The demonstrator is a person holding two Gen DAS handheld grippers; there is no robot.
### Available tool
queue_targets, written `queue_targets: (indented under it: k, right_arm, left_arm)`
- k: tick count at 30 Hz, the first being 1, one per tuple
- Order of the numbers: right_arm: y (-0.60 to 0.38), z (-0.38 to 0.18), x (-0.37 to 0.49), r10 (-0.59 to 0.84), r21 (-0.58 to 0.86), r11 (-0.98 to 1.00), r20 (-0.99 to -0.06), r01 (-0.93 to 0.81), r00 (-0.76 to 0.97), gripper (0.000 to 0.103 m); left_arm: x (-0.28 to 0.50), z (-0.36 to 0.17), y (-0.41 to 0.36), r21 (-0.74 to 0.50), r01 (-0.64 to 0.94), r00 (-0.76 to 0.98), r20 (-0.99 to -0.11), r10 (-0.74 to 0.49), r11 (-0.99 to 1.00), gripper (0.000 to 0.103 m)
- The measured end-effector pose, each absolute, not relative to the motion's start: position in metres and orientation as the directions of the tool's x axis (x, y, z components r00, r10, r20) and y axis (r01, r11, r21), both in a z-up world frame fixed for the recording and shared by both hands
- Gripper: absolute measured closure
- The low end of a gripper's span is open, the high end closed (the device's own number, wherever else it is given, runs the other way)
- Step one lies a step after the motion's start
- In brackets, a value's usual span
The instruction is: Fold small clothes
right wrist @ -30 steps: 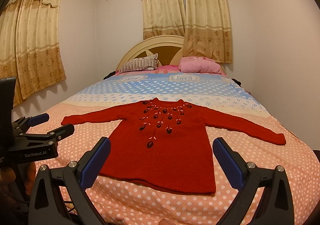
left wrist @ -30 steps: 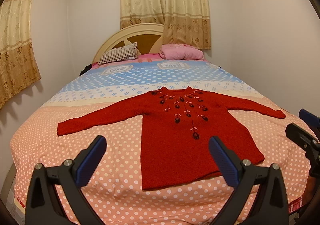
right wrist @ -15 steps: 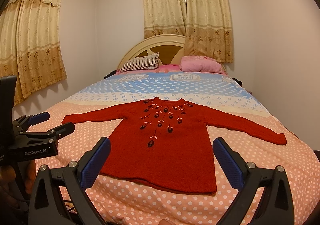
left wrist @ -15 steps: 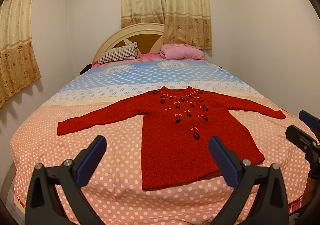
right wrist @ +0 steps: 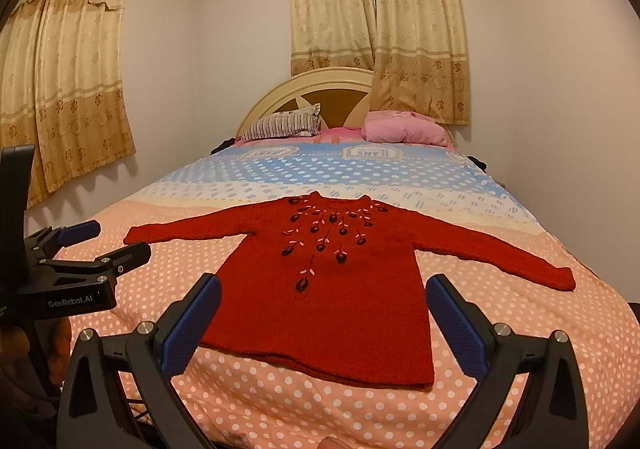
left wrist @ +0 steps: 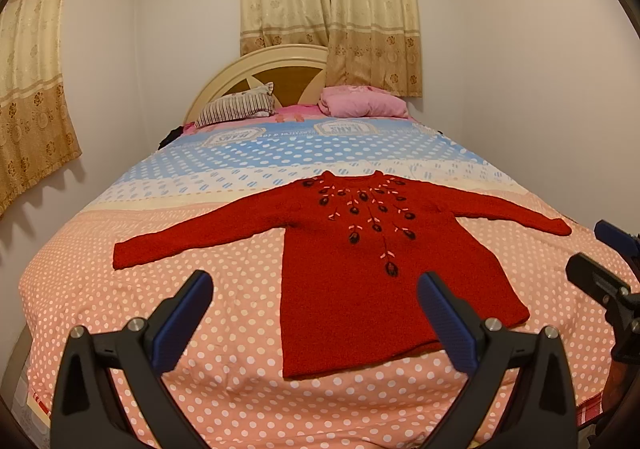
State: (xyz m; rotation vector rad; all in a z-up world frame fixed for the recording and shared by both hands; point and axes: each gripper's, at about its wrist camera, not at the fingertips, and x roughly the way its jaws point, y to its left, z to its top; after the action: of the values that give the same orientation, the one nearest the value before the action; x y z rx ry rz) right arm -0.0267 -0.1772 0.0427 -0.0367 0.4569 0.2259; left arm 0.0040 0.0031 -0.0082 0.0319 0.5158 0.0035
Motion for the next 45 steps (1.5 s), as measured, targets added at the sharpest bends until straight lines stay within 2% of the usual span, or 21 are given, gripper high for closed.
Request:
queue_targets:
  k: [10, 18, 35, 45]
  right_arm:
    - [-0.176, 0.04, -0.024, 0.213, 0.013, 0.973, -0.447, -0.231, 0.869, 0.001]
    - [-0.186, 0.034, -0.001, 0.199, 0.008, 0.975, -0.475, -0.222, 0.857, 0.001]
    - [-0.258, -0.015, 0.086, 0.078, 0.053, 0.997, -0.62, -0.058, 0.781, 0.001]
    - [-0.307, -0.044, 0.145, -0.017, 0.027, 0.998, -0.691, 0.049, 0.723, 0.001]
  left_arm:
    - [0.007, -0.013, 0.0, 0.049, 0.005, 0.866, -0.5, 0.02, 0.999, 0.0]
    - [0.034, -0.031, 0.002, 0.084, 0.002, 0.839, -0.542, 0.044, 0.996, 0.0]
    - [0.112, -0.059, 0.002, 0.159, 0.002, 0.786, -0.611, 0.097, 0.987, 0.0]
    - [0.167, -0.08, -0.006, 0.192, 0.024, 0.75, -0.652, 0.109, 0.981, 0.0]
